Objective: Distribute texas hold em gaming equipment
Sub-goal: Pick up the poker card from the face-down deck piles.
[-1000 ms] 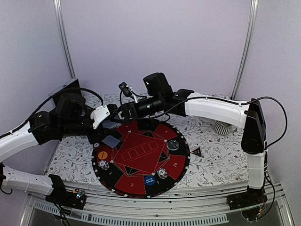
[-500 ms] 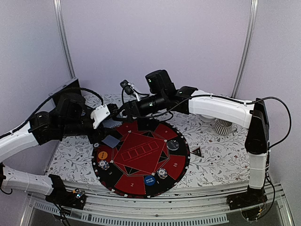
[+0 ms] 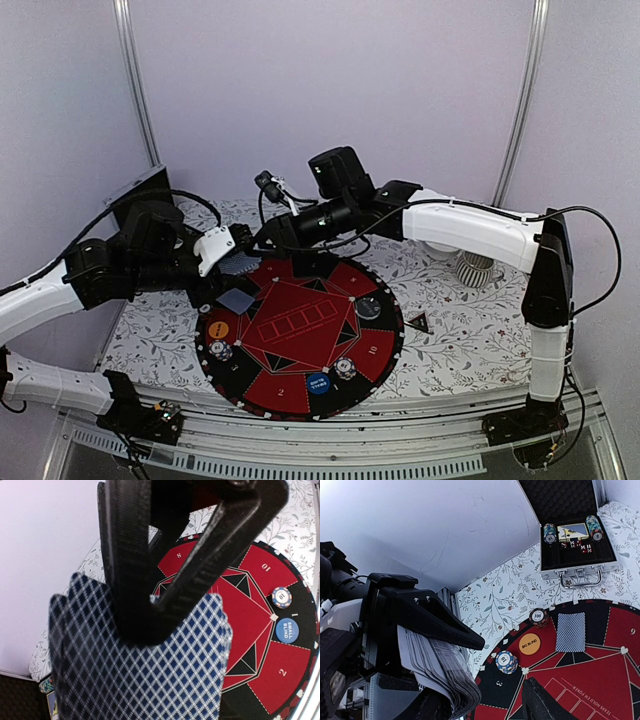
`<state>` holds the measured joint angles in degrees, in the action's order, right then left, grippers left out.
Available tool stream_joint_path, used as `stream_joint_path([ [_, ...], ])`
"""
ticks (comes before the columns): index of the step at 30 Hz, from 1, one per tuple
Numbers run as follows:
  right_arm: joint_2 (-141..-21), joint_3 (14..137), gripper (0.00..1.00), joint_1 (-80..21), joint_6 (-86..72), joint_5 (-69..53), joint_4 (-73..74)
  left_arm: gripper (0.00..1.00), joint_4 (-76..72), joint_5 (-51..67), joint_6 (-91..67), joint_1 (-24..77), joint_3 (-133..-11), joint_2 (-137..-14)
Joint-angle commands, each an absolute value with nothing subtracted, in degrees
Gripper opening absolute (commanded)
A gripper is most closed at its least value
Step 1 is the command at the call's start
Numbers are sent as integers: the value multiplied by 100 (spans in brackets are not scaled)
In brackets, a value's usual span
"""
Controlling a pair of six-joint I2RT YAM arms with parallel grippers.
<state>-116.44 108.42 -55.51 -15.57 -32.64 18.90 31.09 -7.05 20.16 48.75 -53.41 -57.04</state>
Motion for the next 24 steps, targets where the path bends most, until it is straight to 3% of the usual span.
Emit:
stream_joint_path([
  [1,-11364,11036,51,-5604,-1482,-3181,2039,45,2923,-746,2049,4931,-5284,-5703],
  [4,-11347,11048,47,-5603,-1493,-3245,2040,45,2919,-749,2052,4931,-5268,-5719],
  [8,-11338,11056,30,-5615,-1510,-3277,2054,45,2905,-759,2061,4931,-5239,-5733],
  [15,-11305,11065,12,-5612,-1474,-3206,2171,45,2865,-769,2061,4933,-5195,-5764],
  [21,-11276,11073,9,-5614,-1409,-3178,2274,45,2844,-794,2063,4931,-5160,-5755],
  [24,-11276,11091,2,-5614,-1406,-3305,2277,45,2835,-798,2050,4922,-5151,-5748],
])
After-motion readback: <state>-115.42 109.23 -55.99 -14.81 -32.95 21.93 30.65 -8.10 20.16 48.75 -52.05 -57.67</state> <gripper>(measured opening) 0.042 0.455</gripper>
